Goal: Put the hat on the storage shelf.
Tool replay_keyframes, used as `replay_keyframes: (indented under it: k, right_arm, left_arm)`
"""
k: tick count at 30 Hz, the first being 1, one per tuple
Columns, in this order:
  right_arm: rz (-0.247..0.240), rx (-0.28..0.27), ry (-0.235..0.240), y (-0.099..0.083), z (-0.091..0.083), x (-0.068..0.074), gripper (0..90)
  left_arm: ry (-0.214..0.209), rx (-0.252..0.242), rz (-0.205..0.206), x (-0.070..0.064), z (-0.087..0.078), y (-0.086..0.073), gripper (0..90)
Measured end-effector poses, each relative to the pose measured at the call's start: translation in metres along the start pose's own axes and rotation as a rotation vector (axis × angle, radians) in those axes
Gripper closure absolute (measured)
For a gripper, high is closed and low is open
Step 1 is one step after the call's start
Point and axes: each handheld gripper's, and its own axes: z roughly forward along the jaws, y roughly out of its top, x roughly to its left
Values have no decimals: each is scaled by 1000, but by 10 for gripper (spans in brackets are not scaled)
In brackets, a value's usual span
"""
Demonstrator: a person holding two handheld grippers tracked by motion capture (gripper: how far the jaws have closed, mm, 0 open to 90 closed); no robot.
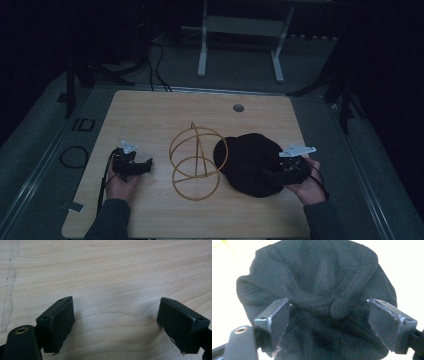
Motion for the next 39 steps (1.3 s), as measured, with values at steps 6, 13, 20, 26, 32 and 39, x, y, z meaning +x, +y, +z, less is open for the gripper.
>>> replay_keyframes:
  k: [6, 13, 20, 26, 32, 39]
  right_arm:
    - [-2, -18, 9, 13, 3, 3, 108]
    - [-31, -28, 32, 33, 14, 7, 108]
    - [-55, 37, 45, 51, 39, 3, 155]
    - [-50, 98, 74, 60, 60, -4, 213]
    - [-59, 169, 87, 62, 74, -7, 260]
    - [-75, 201, 83, 63, 80, -7, 550]
  left_arm:
    - [0, 0, 0, 0, 0, 0, 141]
    - [0, -1, 0, 0, 0, 0, 141]
    - [0, -1, 0, 0, 0, 0, 141]
    - [0, 0, 1, 0, 0, 0, 141]
    - [0, -1, 0, 0, 0, 0, 141]
    - [0, -1, 1, 0, 0, 0, 141]
